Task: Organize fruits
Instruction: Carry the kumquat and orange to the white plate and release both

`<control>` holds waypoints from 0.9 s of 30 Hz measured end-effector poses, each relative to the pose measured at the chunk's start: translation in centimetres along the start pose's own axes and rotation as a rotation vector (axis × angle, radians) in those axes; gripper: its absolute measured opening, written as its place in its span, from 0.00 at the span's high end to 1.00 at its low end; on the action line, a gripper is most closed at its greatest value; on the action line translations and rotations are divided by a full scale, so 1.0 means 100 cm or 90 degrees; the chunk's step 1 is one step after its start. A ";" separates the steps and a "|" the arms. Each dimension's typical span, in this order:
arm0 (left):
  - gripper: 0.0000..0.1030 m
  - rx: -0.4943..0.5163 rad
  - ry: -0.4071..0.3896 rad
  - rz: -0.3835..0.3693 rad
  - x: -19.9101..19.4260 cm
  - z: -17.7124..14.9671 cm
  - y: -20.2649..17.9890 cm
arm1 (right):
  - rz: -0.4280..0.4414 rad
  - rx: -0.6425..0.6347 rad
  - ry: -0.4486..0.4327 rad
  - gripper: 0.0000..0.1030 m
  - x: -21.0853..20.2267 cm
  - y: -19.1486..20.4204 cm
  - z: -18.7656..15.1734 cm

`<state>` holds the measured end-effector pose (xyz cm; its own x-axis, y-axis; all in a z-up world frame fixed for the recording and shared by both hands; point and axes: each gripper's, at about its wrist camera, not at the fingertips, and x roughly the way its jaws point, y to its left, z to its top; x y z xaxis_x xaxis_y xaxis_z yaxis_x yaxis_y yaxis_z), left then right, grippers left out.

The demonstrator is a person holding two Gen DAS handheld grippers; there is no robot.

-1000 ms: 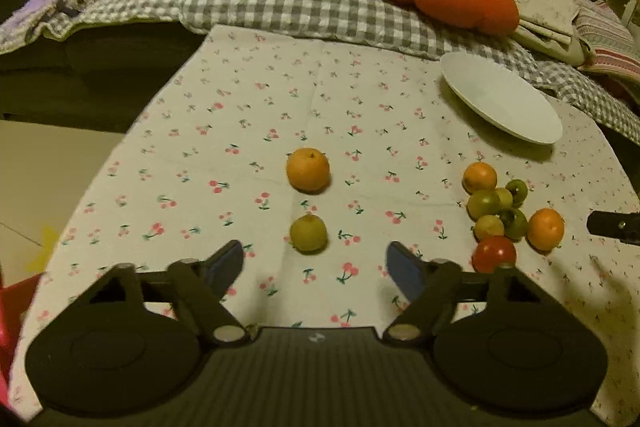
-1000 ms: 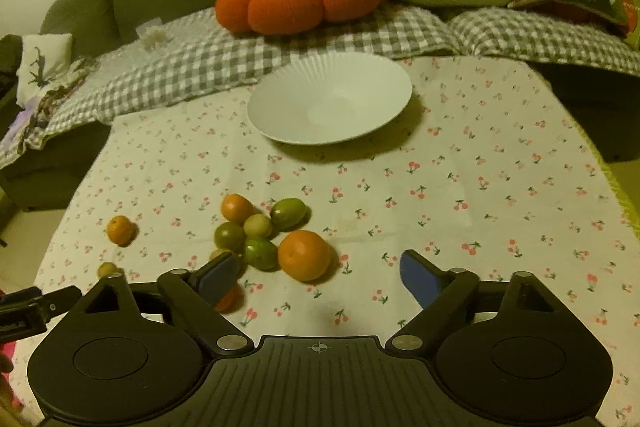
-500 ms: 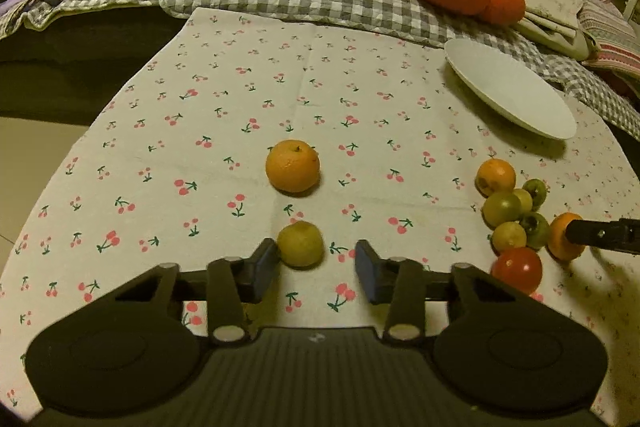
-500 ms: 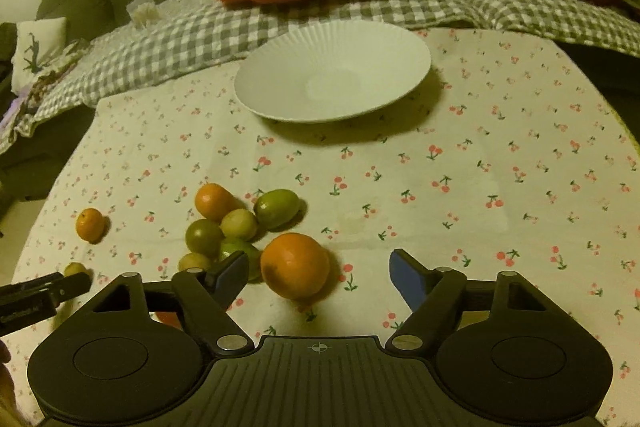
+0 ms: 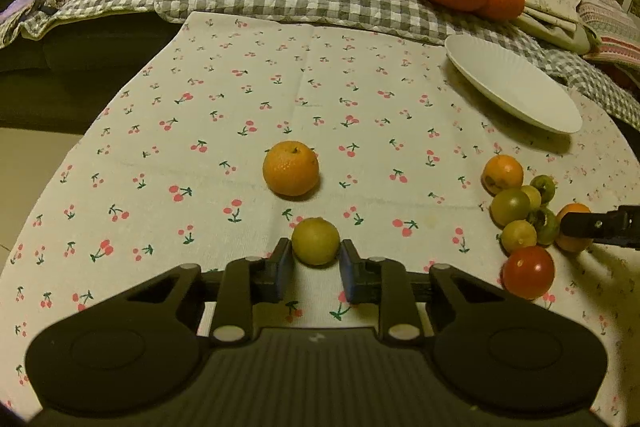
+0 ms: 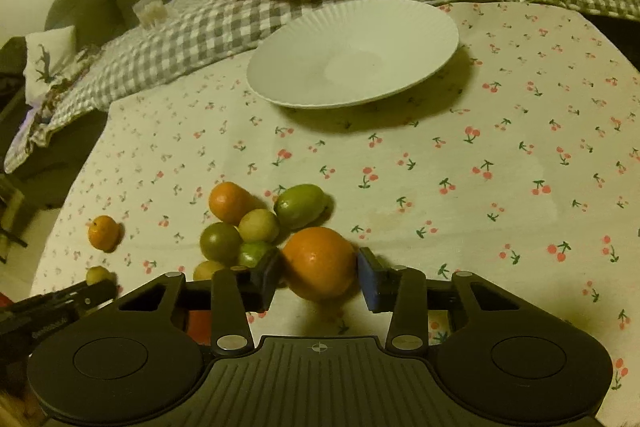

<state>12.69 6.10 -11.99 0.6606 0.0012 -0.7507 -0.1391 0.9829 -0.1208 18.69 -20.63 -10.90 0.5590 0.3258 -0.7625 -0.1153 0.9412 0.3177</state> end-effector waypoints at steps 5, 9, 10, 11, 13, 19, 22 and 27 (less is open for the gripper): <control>0.77 0.002 -0.011 -0.002 -0.007 0.001 -0.001 | -0.003 0.001 -0.009 0.63 -0.006 0.001 0.000; 0.77 -0.006 -0.015 -0.014 -0.015 0.005 -0.002 | -0.001 0.009 -0.017 0.63 -0.012 0.000 0.002; 0.77 -0.004 -0.019 -0.015 -0.017 0.006 -0.004 | 0.002 0.012 -0.019 0.63 -0.015 0.000 0.003; 0.77 -0.002 -0.022 -0.017 -0.020 0.007 -0.006 | 0.002 0.012 -0.023 0.63 -0.017 0.000 0.004; 0.77 0.000 -0.027 -0.026 -0.024 0.010 -0.009 | 0.002 0.007 -0.034 0.63 -0.023 0.001 0.006; 0.77 0.000 -0.031 -0.046 -0.031 0.021 -0.017 | 0.011 0.008 -0.056 0.63 -0.040 0.001 0.014; 0.77 0.000 -0.039 -0.057 -0.035 0.029 -0.020 | 0.012 0.003 -0.065 0.63 -0.046 0.002 0.020; 0.77 -0.005 -0.044 -0.081 -0.037 0.042 -0.025 | 0.011 0.004 -0.080 0.63 -0.053 -0.002 0.030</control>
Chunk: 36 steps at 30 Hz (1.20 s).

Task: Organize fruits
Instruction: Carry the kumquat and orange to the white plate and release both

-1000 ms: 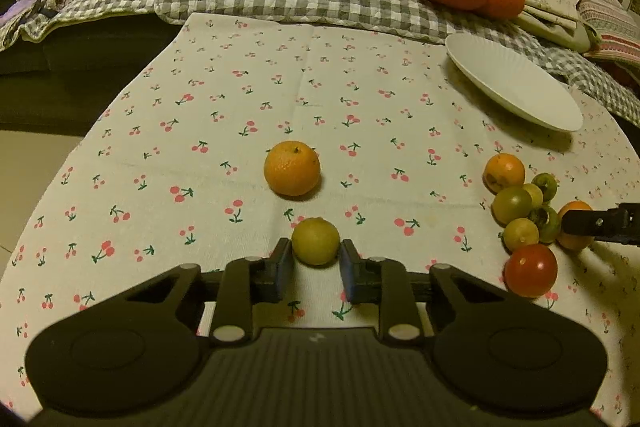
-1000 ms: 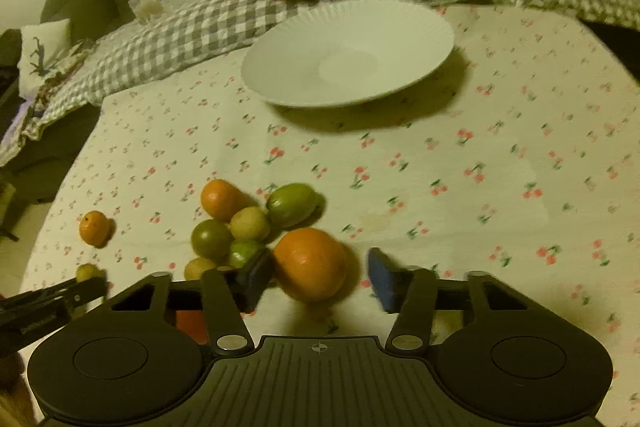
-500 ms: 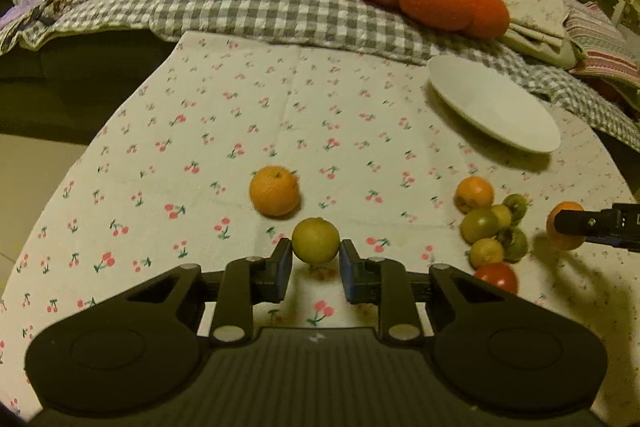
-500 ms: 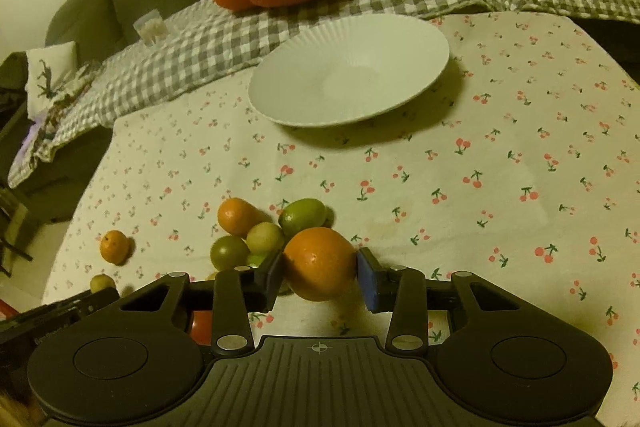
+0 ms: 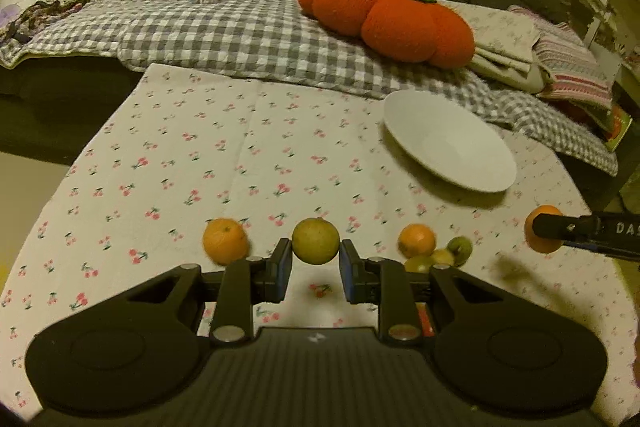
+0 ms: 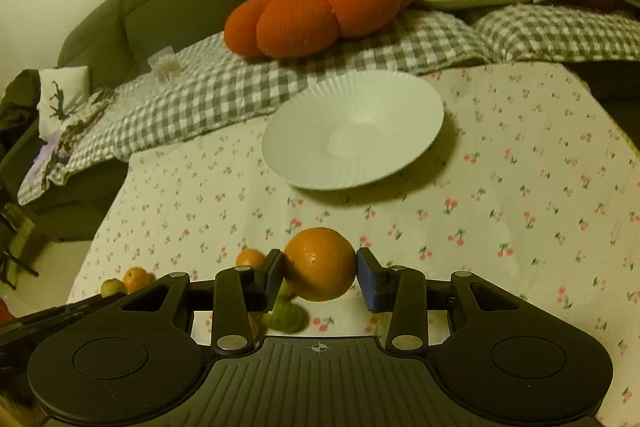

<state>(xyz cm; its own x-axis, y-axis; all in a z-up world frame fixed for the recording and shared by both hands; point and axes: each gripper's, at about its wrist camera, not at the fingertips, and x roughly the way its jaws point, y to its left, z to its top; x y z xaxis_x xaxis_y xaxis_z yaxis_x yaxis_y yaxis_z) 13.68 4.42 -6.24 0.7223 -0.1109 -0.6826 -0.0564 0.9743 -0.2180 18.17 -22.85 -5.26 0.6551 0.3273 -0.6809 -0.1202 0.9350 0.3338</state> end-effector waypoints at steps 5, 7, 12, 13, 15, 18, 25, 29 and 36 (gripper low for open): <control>0.77 0.011 0.002 -0.027 0.009 0.012 -0.015 | -0.002 0.003 -0.006 0.63 -0.001 -0.005 0.011; 0.77 0.017 0.001 -0.040 0.013 0.017 -0.024 | -0.001 0.001 -0.013 0.63 -0.002 -0.007 0.017; 0.77 0.066 -0.011 -0.056 0.035 0.036 -0.054 | -0.012 0.002 -0.021 0.63 0.009 -0.015 0.039; 0.77 0.073 -0.014 -0.063 0.040 0.041 -0.060 | -0.015 0.004 -0.022 0.63 0.012 -0.017 0.044; 0.77 0.088 -0.022 -0.072 0.054 0.050 -0.074 | -0.023 0.003 -0.029 0.63 0.019 -0.021 0.052; 0.77 0.120 -0.034 -0.092 0.078 0.061 -0.096 | -0.029 0.008 -0.033 0.63 0.032 -0.029 0.066; 0.77 0.160 -0.025 -0.092 0.136 0.073 -0.125 | -0.036 0.018 -0.022 0.63 0.075 -0.047 0.088; 0.77 0.174 -0.022 -0.092 0.154 0.074 -0.130 | -0.049 0.014 -0.012 0.63 0.098 -0.054 0.094; 0.77 0.197 -0.017 -0.078 0.176 0.071 -0.132 | -0.051 -0.007 0.005 0.63 0.126 -0.054 0.096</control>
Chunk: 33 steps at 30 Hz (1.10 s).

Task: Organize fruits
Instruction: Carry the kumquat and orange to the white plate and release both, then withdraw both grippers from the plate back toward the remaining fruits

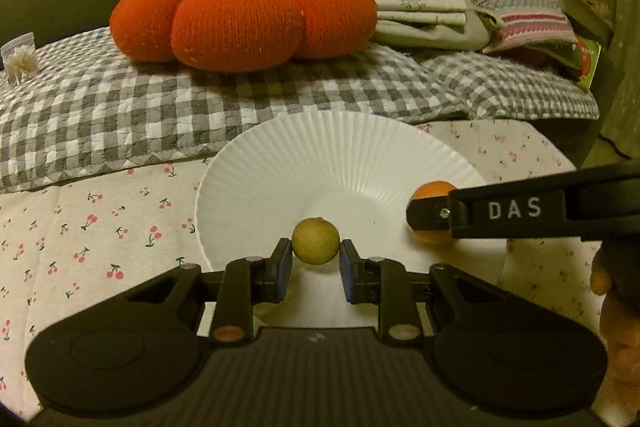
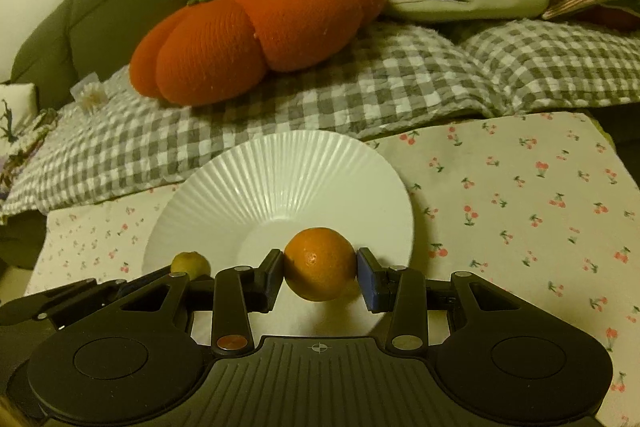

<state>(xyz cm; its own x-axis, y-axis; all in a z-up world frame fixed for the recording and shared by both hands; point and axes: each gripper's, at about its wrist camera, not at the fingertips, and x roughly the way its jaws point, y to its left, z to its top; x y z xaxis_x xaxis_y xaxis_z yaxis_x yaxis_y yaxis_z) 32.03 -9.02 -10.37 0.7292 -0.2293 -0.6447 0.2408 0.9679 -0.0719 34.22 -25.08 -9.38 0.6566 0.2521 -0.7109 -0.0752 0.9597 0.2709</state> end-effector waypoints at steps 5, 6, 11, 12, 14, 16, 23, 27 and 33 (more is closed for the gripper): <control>0.77 0.012 -0.005 -0.001 0.006 -0.001 -0.002 | 0.004 -0.010 0.004 0.63 0.011 0.003 -0.001; 0.77 0.016 -0.005 -0.001 0.007 -0.001 -0.003 | 0.006 -0.013 0.003 0.63 0.013 0.004 -0.001; 0.76 0.034 -0.005 0.001 0.006 -0.002 -0.007 | 0.013 -0.019 0.001 0.61 0.016 0.007 -0.003; 0.75 0.035 -0.005 0.002 0.006 -0.002 -0.008 | 0.013 -0.017 -0.001 0.61 0.016 0.007 -0.003; 0.61 0.032 -0.006 0.002 0.003 -0.002 -0.008 | 0.014 -0.012 -0.001 0.61 0.016 0.006 -0.003; 0.51 0.031 -0.011 0.002 0.000 -0.001 -0.008 | 0.014 -0.007 0.001 0.58 0.014 0.006 -0.002; 0.40 0.019 -0.019 -0.002 -0.021 0.002 -0.007 | 0.007 0.014 -0.026 0.38 -0.003 0.005 -0.001; 0.34 0.000 -0.032 0.000 -0.040 0.004 -0.004 | 0.009 0.027 -0.032 0.38 -0.017 0.004 -0.004; 0.30 -0.027 -0.027 0.010 -0.063 0.000 0.005 | 0.014 0.036 -0.041 0.34 -0.044 0.012 -0.012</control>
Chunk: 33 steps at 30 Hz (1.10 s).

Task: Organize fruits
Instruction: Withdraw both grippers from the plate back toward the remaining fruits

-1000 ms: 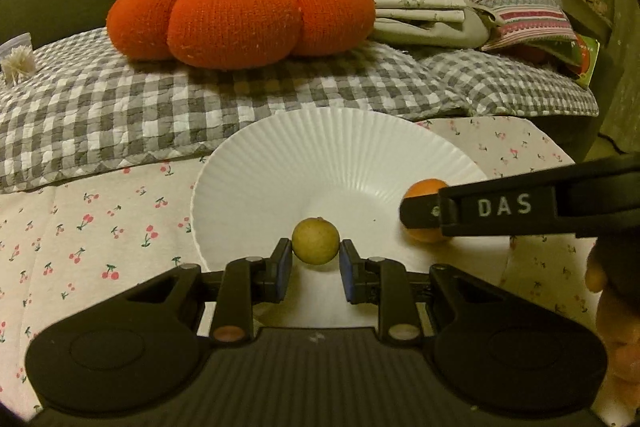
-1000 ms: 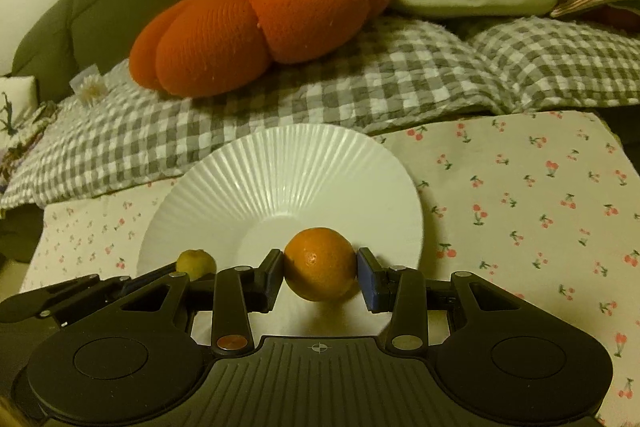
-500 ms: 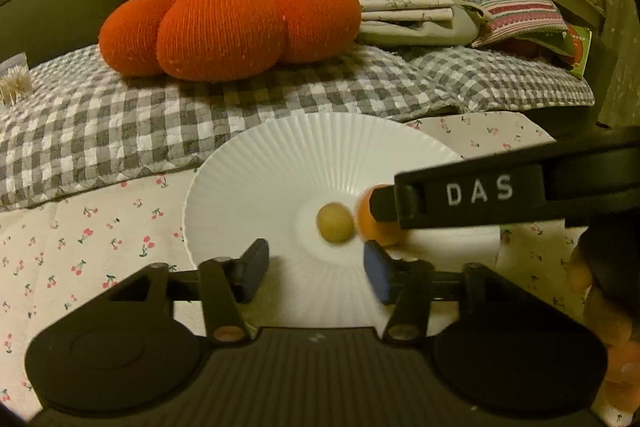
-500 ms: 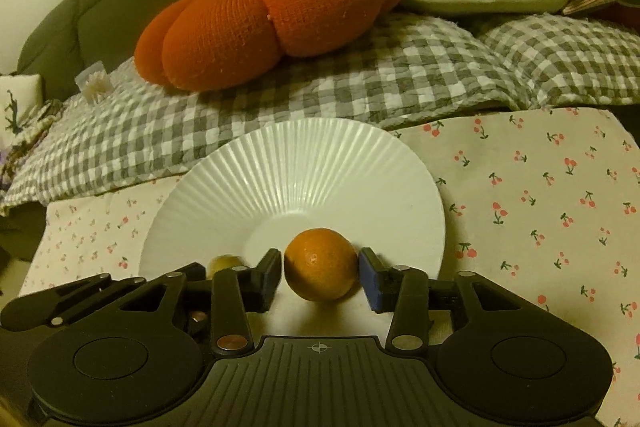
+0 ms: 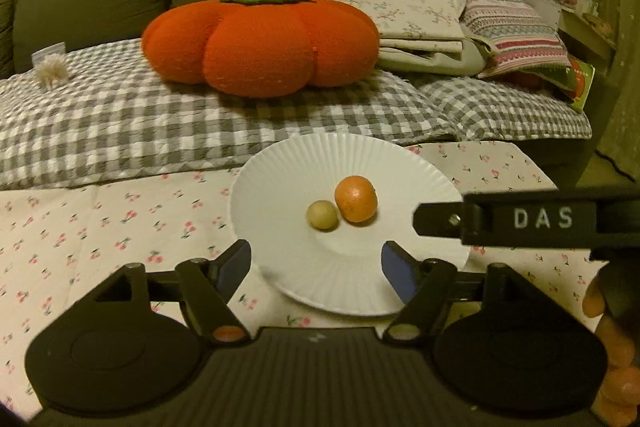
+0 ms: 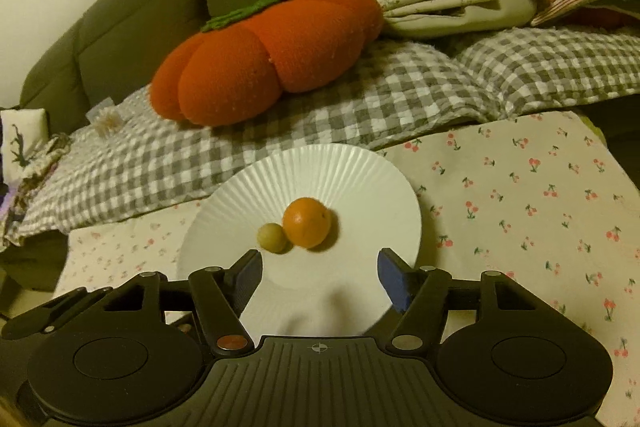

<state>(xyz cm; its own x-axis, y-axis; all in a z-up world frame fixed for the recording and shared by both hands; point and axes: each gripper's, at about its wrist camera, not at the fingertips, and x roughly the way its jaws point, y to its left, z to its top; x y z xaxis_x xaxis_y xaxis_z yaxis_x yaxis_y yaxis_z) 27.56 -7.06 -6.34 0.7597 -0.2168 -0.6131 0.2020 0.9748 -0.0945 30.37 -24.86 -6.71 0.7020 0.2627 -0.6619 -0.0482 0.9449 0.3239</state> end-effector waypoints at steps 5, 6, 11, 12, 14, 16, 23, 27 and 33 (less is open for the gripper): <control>0.28 -0.013 -0.001 0.015 -0.024 -0.005 0.008 | -0.004 -0.004 0.003 0.33 -0.017 0.008 -0.010; 0.28 -0.017 -0.002 0.020 -0.029 -0.007 0.011 | 0.000 -0.002 0.004 0.33 -0.021 0.009 -0.012; 0.25 -0.047 0.008 0.041 -0.052 -0.018 0.024 | -0.001 -0.009 -0.002 0.33 -0.042 0.019 -0.024; 0.24 -0.053 0.010 0.046 -0.057 -0.020 0.027 | -0.003 -0.011 -0.003 0.33 -0.046 0.021 -0.026; 0.23 -0.056 0.012 0.063 -0.066 -0.026 0.031 | 0.000 -0.010 -0.006 0.30 -0.054 0.024 -0.031; 0.21 -0.058 0.012 0.076 -0.076 -0.030 0.035 | 0.003 -0.010 -0.008 0.26 -0.063 0.028 -0.036; 0.18 -0.088 0.010 0.101 -0.110 -0.044 0.050 | 0.003 -0.035 -0.022 0.23 -0.092 0.044 -0.055; 0.16 -0.098 0.010 0.116 -0.127 -0.052 0.054 | 0.009 -0.042 -0.030 0.21 -0.107 0.051 -0.062; 0.13 -0.114 0.007 0.133 -0.149 -0.066 0.063 | 0.008 -0.055 -0.026 0.20 -0.120 0.058 -0.075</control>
<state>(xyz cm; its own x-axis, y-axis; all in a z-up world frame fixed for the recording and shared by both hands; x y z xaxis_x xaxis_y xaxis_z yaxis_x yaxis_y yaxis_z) 13.44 2.65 -2.98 0.7664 -0.0106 -0.6423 -0.0713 0.9923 -0.1014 16.31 -21.06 -1.98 0.7292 0.2683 -0.6295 -0.1175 0.9554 0.2711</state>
